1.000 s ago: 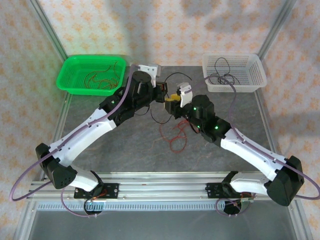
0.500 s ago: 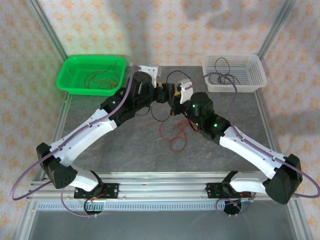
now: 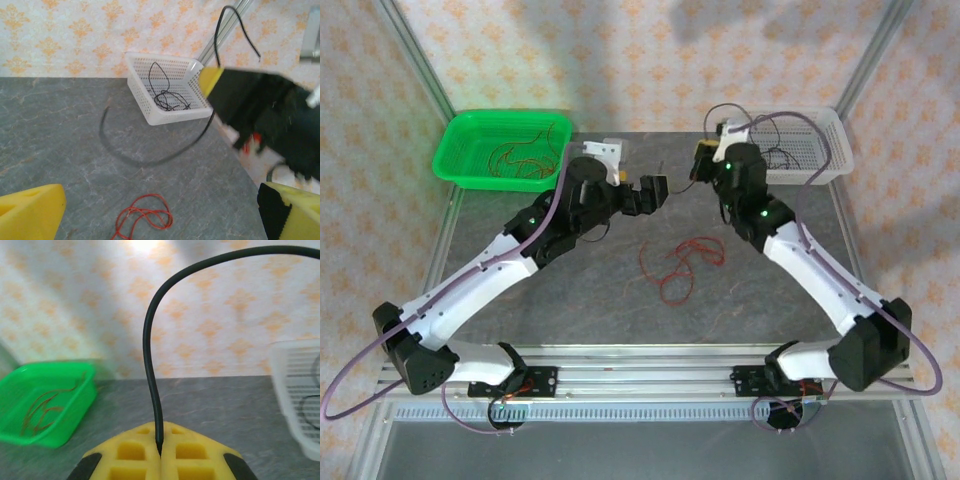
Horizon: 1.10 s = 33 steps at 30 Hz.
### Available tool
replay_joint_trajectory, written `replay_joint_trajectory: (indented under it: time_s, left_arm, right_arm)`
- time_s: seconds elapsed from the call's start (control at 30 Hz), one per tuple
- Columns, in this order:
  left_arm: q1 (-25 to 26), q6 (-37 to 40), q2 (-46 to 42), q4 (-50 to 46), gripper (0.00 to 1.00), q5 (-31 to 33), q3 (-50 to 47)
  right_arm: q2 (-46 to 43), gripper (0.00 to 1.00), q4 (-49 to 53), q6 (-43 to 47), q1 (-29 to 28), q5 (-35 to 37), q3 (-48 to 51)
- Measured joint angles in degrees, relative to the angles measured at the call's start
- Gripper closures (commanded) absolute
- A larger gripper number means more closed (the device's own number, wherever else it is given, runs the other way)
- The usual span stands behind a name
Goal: Untangle the cables
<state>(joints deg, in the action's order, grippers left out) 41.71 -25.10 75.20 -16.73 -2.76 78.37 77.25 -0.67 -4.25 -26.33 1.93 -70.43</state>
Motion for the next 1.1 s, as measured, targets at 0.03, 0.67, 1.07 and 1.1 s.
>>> replay_joint_trajectory:
  time_s: [0.03,0.67,1.07,1.1]
  left_arm:
    - [0.00,-0.11,-0.37,0.09,0.01,0.02,-0.59]
    - [-0.02,-0.61,-8.20,1.11,0.06,1.73,-6.34]
    - [-0.02,-2.16,-9.62,0.17,0.10,3.39,-8.07]
    - [-0.02,-2.34,-9.68,-0.04,0.11,3.63,-8.07]
  right_arm:
    - [1.40,1.00,0.15,-0.26,2.05,0.04,-1.33]
    - [37.77,1.00,3.96,-12.41,30.18,-6.32,-29.77]
    - [57.44,1.00,14.62,-15.80,31.71,-10.84,-50.51]
    - [59.14,1.00,15.82,-16.22,31.82,-11.26,-52.57]
